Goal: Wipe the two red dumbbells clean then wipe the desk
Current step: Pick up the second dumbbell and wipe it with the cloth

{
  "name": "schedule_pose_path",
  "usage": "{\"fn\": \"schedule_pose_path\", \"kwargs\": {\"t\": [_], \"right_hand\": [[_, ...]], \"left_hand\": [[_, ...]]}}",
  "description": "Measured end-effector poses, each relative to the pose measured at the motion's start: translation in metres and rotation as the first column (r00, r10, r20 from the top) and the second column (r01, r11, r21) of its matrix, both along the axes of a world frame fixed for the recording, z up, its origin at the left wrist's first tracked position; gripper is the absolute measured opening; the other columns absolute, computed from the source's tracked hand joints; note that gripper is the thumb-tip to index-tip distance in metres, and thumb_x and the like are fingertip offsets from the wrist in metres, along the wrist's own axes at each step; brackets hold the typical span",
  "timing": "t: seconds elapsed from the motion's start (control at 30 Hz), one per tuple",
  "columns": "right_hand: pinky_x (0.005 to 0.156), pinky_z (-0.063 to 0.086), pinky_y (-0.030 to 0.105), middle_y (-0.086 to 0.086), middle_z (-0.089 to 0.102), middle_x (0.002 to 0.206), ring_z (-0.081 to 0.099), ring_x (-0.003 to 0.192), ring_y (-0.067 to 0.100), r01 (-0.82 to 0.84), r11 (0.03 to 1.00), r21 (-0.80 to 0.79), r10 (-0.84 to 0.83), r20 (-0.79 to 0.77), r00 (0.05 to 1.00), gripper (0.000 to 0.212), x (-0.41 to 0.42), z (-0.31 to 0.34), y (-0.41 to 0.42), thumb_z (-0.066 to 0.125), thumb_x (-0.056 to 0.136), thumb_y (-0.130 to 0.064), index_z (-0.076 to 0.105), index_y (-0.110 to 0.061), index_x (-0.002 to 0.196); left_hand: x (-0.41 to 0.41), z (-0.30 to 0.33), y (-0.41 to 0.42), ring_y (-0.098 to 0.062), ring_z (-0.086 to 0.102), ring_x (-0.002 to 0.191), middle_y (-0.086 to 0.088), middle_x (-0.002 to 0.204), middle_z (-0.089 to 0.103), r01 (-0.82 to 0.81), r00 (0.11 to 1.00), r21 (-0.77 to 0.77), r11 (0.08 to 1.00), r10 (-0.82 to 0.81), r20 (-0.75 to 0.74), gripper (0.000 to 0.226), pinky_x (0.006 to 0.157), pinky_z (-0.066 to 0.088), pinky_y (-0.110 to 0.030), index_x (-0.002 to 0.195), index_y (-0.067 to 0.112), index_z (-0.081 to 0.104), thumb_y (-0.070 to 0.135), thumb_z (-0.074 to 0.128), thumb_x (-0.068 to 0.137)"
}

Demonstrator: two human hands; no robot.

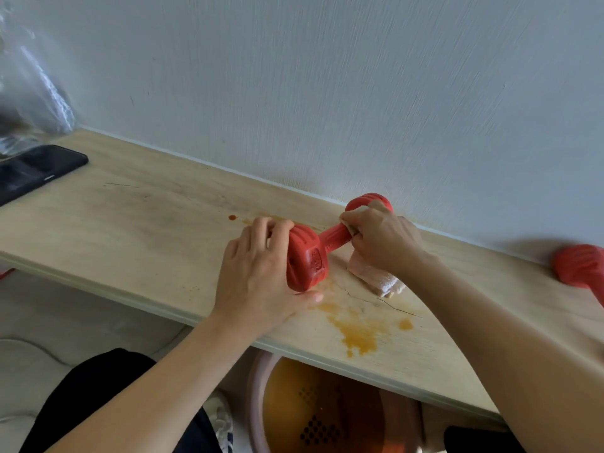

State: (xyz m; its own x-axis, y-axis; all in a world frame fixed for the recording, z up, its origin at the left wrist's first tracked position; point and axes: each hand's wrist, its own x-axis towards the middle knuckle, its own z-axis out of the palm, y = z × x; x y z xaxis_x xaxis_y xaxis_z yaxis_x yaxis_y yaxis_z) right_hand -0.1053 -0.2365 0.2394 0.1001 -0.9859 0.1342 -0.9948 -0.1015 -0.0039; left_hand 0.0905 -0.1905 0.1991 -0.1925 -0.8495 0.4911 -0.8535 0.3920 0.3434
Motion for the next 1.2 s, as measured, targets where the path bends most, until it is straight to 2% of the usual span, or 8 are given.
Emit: {"fn": "schedule_pose_path", "kwargs": {"t": [0.13, 0.23, 0.43, 0.6, 0.73, 0.9, 1.0, 1.2], "right_hand": [[0.064, 0.039, 0.032, -0.003, 0.053, 0.106, 0.055, 0.089, 0.023, -0.029, 0.998, 0.063, 0.028, 0.029, 0.999, 0.021, 0.001, 0.002, -0.004, 0.045, 0.087, -0.019, 0.059, -0.035, 0.084], [0.059, 0.039, 0.033, -0.003, 0.049, 0.086, 0.052, 0.08, 0.022, -0.186, 0.979, 0.089, 0.171, 0.15, 0.974, 0.027, 0.017, 0.008, 0.014, 0.041, 0.076, -0.02, 0.049, -0.044, 0.065], [0.069, 0.05, 0.039, -0.006, 0.045, 0.096, 0.056, 0.088, 0.022, -0.227, 0.966, 0.125, 0.225, 0.033, 0.974, 0.023, 0.026, 0.01, 0.037, 0.05, 0.082, -0.016, 0.057, -0.032, 0.097], [0.065, 0.041, 0.033, 0.001, 0.049, 0.111, 0.056, 0.085, 0.026, 0.021, 0.999, 0.035, -0.016, -0.14, 0.99, 0.016, -0.001, 0.005, 0.028, 0.049, 0.091, -0.025, 0.054, -0.031, 0.104], [0.064, 0.042, 0.033, -0.001, 0.047, 0.098, 0.053, 0.079, 0.024, -0.013, 0.998, 0.055, 0.009, 0.078, 0.997, 0.016, 0.011, 0.001, 0.038, 0.047, 0.084, -0.015, 0.051, -0.03, 0.087], [0.063, 0.049, 0.038, -0.012, 0.047, 0.086, 0.052, 0.085, 0.016, -0.211, 0.975, 0.07, 0.198, 0.158, 0.967, 0.028, 0.023, -0.001, 0.05, 0.044, 0.079, -0.017, 0.057, -0.037, 0.094], [0.058, 0.044, 0.036, -0.005, 0.047, 0.087, 0.054, 0.078, 0.023, -0.099, 0.994, 0.048, 0.094, 0.083, 0.992, 0.023, 0.006, -0.002, 0.036, 0.043, 0.081, -0.016, 0.045, -0.037, 0.072], [0.058, 0.036, 0.03, 0.0, 0.049, 0.102, 0.055, 0.078, 0.024, 0.052, 0.997, 0.052, -0.055, 0.068, 0.996, 0.016, 0.008, 0.001, 0.038, 0.047, 0.086, -0.016, 0.052, -0.031, 0.09]], "left_hand": [[-0.001, 0.001, -0.007, -0.022, 0.056, 0.089, 0.0, 0.1, 0.053, 0.008, 0.993, -0.024, 1.0, -0.011, -0.113, 0.08, 0.075, 0.043, -0.031, 0.105, 0.015, 0.053, 0.059, 0.076, 0.041], [0.0, 0.005, -0.008, -0.012, 0.051, 0.087, 0.01, 0.095, 0.047, 0.004, 0.973, 0.036, 0.999, 0.005, -0.229, 0.075, 0.072, 0.035, -0.022, 0.102, 0.02, 0.054, 0.06, 0.072, 0.042], [0.012, 0.006, -0.006, -0.009, 0.055, 0.086, 0.011, 0.094, 0.055, 0.152, 0.926, 0.319, 0.935, -0.021, -0.378, 0.079, 0.072, 0.044, -0.025, 0.097, 0.027, 0.054, 0.071, 0.069, 0.034], [0.008, 0.007, -0.008, -0.007, 0.052, 0.084, 0.011, 0.094, 0.052, 0.168, 0.924, 0.361, 0.917, -0.018, -0.382, 0.078, 0.064, 0.039, -0.022, 0.097, 0.026, 0.052, 0.069, 0.071, 0.034], [0.005, 0.006, -0.008, -0.009, 0.051, 0.084, 0.011, 0.095, 0.049, 0.142, 0.929, 0.373, 0.917, 0.006, -0.37, 0.079, 0.065, 0.038, -0.023, 0.099, 0.024, 0.05, 0.067, 0.076, 0.037], [0.005, 0.006, -0.008, -0.011, 0.053, 0.087, 0.01, 0.096, 0.052, 0.134, 0.925, 0.374, 0.918, 0.02, -0.379, 0.08, 0.072, 0.043, -0.027, 0.1, 0.024, 0.052, 0.067, 0.075, 0.037], [0.006, 0.006, -0.007, -0.01, 0.053, 0.087, 0.009, 0.097, 0.052, 0.148, 0.924, 0.383, 0.912, 0.01, -0.382, 0.082, 0.071, 0.042, -0.025, 0.102, 0.023, 0.053, 0.067, 0.074, 0.036], [0.002, 0.007, -0.008, -0.011, 0.054, 0.086, 0.008, 0.099, 0.053, 0.136, 0.932, 0.408, 0.903, 0.022, -0.361, 0.085, 0.072, 0.047, -0.03, 0.103, 0.023, 0.052, 0.068, 0.075, 0.035]]}}
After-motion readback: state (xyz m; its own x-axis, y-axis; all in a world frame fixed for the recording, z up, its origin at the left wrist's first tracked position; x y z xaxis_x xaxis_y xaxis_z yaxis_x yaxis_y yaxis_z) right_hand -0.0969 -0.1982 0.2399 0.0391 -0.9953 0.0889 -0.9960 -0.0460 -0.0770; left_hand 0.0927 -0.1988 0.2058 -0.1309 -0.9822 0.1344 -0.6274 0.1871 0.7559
